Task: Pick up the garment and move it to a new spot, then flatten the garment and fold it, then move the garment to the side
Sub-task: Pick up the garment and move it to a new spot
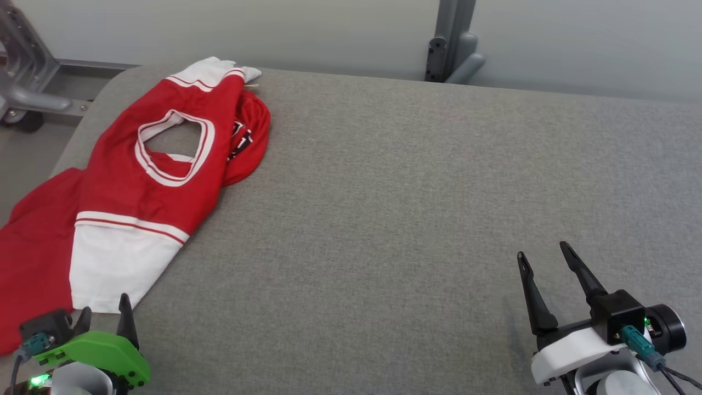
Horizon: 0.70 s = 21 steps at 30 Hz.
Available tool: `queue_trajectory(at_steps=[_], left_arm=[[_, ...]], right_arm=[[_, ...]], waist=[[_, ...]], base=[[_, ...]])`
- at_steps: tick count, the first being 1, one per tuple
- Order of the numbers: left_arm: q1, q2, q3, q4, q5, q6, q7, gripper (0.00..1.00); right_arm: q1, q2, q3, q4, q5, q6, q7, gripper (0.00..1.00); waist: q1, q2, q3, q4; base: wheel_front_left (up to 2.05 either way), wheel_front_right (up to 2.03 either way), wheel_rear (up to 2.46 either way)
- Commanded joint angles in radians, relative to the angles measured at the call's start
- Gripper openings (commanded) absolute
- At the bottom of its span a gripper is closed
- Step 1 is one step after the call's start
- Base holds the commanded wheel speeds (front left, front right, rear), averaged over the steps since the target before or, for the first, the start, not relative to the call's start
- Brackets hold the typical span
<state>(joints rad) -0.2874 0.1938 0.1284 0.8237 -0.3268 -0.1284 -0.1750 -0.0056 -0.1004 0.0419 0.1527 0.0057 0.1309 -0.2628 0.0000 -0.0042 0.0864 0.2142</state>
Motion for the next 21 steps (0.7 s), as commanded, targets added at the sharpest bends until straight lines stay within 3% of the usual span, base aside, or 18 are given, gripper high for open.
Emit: queue_trajectory(at_steps=[1,18,19,21], left_arm=[[-0.025,0.01,0.006,0.021,-0.01,0.006,0.003,1.0],[-0.165,0.044,0.007,0.314,-0.041,0.011,0.006,1.0],[-0.169,0.041,0.006,0.328,-0.046,0.009,0.01,0.85],[-0.17,0.039,-0.007,0.352,-0.042,0.007,0.019,0.0]], right_arm=[[0.0,-0.001,-0.004,0.0,0.005,0.0,-0.003,1.0],[-0.037,-0.032,0.022,0.005,0.015,0.0,-0.003,1.0],[-0.036,-0.034,0.022,0.007,0.014,0.0,-0.003,1.0],[-0.033,-0.038,0.024,0.009,0.017,0.0,-0.003,1.0]], waist=[[0.0,0.0042,0.033,-0.046],[0.0,0.0042,0.048,-0.083],[0.0,0.0042,0.049,-0.083],[0.0,0.0042,0.05,-0.084]], base=[[0.0,0.0,0.0],[0.0,0.0,0.0],[0.0,0.0,0.0],[0.0,0.0,0.0]])
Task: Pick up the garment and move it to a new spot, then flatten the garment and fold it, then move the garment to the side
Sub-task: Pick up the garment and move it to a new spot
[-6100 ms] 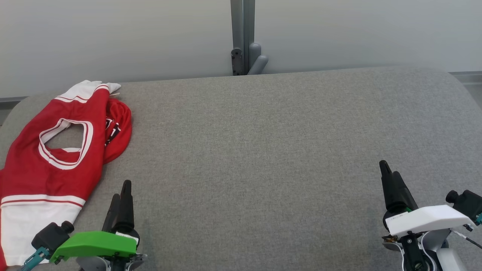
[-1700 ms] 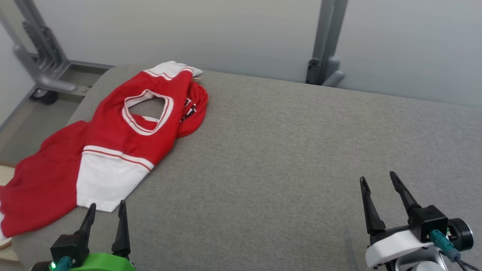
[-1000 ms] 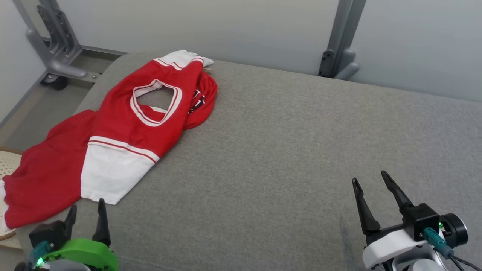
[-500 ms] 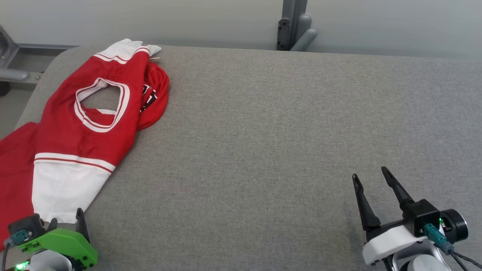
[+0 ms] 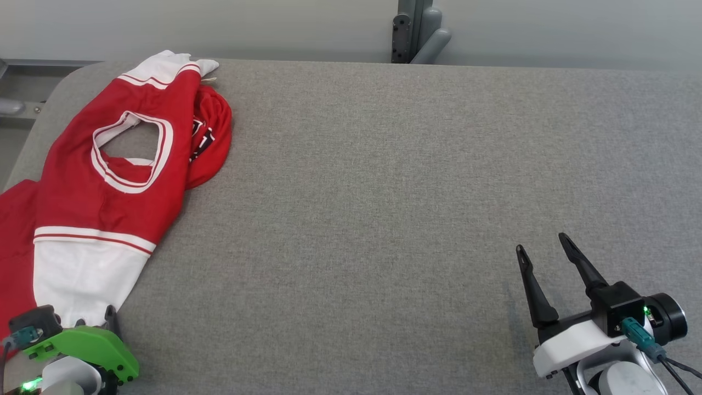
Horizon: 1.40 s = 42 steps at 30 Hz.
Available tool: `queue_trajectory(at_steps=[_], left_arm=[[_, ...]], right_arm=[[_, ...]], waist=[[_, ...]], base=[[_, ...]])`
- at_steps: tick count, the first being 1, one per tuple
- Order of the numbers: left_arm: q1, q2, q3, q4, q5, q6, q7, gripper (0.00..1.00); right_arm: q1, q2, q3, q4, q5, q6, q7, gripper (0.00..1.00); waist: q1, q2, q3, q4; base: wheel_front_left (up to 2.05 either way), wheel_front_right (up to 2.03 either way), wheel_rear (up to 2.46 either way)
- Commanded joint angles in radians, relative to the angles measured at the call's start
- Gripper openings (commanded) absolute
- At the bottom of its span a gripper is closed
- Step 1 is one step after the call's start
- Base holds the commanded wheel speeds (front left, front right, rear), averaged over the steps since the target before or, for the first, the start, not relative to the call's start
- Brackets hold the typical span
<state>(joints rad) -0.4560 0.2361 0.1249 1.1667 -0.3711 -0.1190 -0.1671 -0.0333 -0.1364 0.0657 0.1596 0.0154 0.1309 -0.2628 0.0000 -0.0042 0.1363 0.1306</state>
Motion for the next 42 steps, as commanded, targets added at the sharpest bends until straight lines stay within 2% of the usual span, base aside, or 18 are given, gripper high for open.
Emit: queue_trajectory(at_steps=[1,8,15,23,25,34,37,42], left_arm=[[0.001,-0.005,-0.013,0.021,0.005,-0.004,0.015,0.0],[-0.007,-0.008,-0.064,0.032,0.011,-0.014,0.001,0.0],[-0.033,0.001,-0.172,-0.092,-0.012,-0.012,-0.007,0.0],[-0.026,0.043,-0.317,-0.411,-0.088,-0.012,0.057,0.0],[-0.022,0.067,-0.345,-0.509,-0.08,-0.012,0.09,0.0],[-0.031,0.113,-0.405,-0.917,-0.068,0.005,0.296,0.0],[-0.066,0.109,-0.432,-1.01,-0.062,0.006,0.353,0.0],[-0.148,0.061,-0.497,-1.097,-0.068,-0.001,0.422,0.0]], right_arm=[[-0.004,-0.003,0.0,0.004,0.009,0.0,-0.003,1.0],[-0.006,0.006,0.003,0.009,0.013,0.0,-0.003,1.0],[0.002,0.023,0.002,0.012,0.02,0.0,-0.003,1.0],[0.017,0.052,0.01,0.021,0.031,0.0,-0.003,1.0],[0.017,0.058,0.011,0.022,0.035,0.0,-0.003,1.0],[0.018,0.078,0.009,0.025,0.051,0.0,-0.003,1.0],[0.014,0.081,0.001,0.027,0.055,0.0,-0.003,1.0],[-0.002,0.084,-0.014,0.023,0.061,0.0,-0.003,1.0]], waist=[[0.0,0.0042,0.0,-0.001],[0.0,0.0042,-0.008,-0.011],[0.0,0.0042,-0.018,-0.018],[0.0,0.0042,-0.042,-0.049],[0.0,0.0042,-0.05,-0.065],[0.0,0.0042,-0.053,-0.162],[0.0,0.0042,-0.05,-0.197],[0.0,0.0042,-0.043,-0.254]], base=[[0.0,0.0,0.0],[0.0,0.0,0.0],[0.0,0.0,0.0],[0.0,0.0,0.0],[0.0,0.0,0.0],[0.0,0.0,0.0],[0.0,0.0,0.0],[0.0,0.0,0.0]])
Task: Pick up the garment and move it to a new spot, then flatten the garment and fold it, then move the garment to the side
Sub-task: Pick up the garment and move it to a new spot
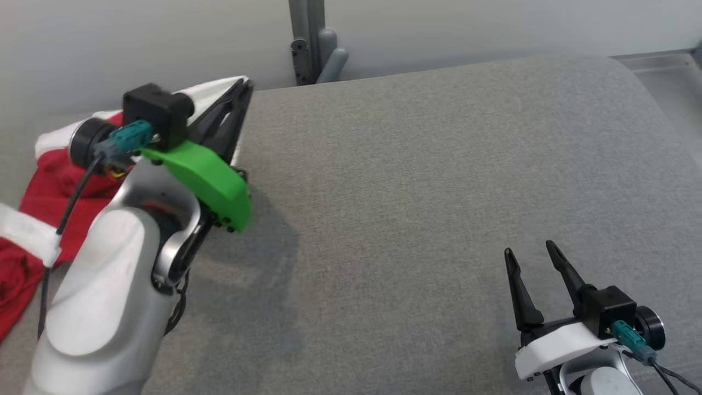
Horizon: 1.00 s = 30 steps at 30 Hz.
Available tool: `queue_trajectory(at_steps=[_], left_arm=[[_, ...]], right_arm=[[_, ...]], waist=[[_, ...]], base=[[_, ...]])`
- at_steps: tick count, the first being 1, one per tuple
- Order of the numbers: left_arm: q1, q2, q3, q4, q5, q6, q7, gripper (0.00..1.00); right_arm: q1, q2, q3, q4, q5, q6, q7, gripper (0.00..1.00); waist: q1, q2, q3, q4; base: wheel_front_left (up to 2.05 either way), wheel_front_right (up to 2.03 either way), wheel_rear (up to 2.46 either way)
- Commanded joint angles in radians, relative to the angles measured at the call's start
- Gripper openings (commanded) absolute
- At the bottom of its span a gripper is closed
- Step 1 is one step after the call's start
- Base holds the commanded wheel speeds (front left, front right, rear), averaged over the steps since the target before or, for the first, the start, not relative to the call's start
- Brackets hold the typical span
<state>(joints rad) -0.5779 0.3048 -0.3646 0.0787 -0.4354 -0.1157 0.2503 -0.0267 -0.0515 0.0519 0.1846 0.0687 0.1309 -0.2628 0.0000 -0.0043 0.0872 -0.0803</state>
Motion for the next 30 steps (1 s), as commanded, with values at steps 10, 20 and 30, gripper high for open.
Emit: queue_trajectory(at_steps=[10,20,30], left_arm=[[-0.241,-0.111,-0.145,-0.127,-0.049,-0.013,0.079,0.0],[-0.353,-0.156,-0.195,-0.138,-0.079,-0.012,0.118,0.0],[-0.179,-0.06,-0.193,0.1,-0.106,-0.001,0.114,0.0]], right_arm=[[-0.018,0.0,0.004,0.001,0.064,0.0,-0.003,1.0],[-0.039,0.0,-0.011,-0.005,0.112,0.0,-0.003,1.0],[-0.039,0.0,-0.015,-0.001,0.147,0.0,-0.003,1.0]], waist=[[0.0,0.0043,0.022,-0.158],[0.0,0.0043,0.058,-0.229],[0.0,0.0043,0.087,-0.266]], base=[[0.0,0.0,0.0],[0.0,0.0,0.0],[0.0,0.0,0.0]])
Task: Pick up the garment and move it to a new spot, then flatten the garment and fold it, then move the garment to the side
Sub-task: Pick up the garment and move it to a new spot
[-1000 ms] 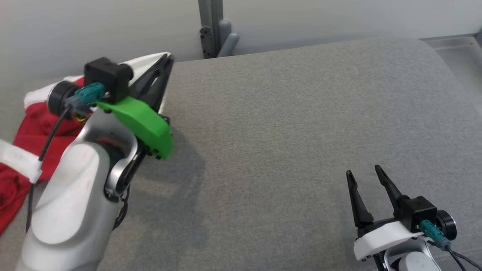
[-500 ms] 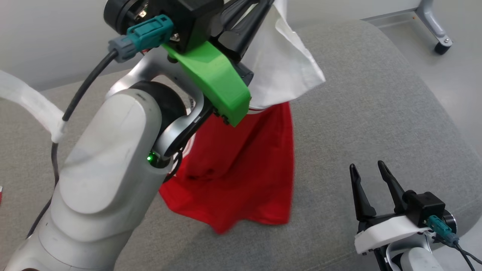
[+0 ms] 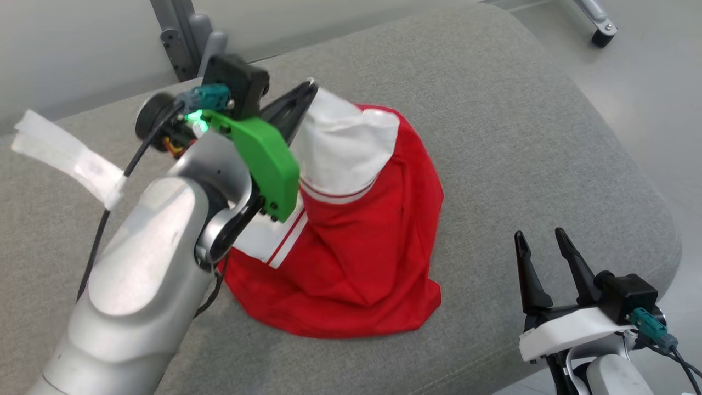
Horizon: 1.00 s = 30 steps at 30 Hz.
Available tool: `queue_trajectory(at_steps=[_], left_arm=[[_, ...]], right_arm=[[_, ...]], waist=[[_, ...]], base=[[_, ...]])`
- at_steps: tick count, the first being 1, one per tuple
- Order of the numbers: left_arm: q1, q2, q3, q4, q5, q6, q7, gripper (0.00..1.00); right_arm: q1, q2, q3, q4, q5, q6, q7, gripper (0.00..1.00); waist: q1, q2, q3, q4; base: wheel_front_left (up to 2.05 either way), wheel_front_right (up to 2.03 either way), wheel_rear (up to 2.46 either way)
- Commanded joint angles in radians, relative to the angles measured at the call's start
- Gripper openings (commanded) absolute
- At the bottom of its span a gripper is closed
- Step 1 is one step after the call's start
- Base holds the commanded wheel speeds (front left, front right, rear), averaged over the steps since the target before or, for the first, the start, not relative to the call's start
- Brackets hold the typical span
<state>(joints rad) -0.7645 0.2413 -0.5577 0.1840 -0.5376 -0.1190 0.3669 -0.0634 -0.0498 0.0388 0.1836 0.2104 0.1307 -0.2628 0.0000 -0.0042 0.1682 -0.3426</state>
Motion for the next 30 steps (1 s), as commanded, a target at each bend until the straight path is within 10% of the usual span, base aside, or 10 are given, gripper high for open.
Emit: queue_trajectory(at_steps=[1,17,29,30], left_arm=[[0.029,0.013,0.003,0.027,-0.003,0.004,-0.013,0.0],[0.189,0.035,0.042,0.649,0.039,0.088,-0.326,0.0],[0.15,-0.059,0.041,0.794,0.009,0.052,-0.485,0.0],[0.15,-0.066,0.044,0.798,0.003,0.046,-0.502,0.13]], right_arm=[[-0.005,-0.001,-0.003,0.001,0.005,0.0,-0.003,1.0],[-0.044,-0.002,0.013,0.015,-0.023,0.0,-0.003,1.0],[-0.038,-0.002,0.01,0.023,-0.064,0.0,-0.003,1.0],[-0.034,-0.002,0.009,0.023,-0.068,0.0,-0.003,1.0]], waist=[[0.0,0.0042,0.01,-0.004],[0.0,0.0042,0.047,0.016],[0.0,0.0042,0.019,0.081],[0.0,0.0042,0.014,0.086]], base=[[0.0,0.0,0.0],[0.0,0.0,0.0],[0.0,0.0,0.0],[0.0,0.0,0.0]])
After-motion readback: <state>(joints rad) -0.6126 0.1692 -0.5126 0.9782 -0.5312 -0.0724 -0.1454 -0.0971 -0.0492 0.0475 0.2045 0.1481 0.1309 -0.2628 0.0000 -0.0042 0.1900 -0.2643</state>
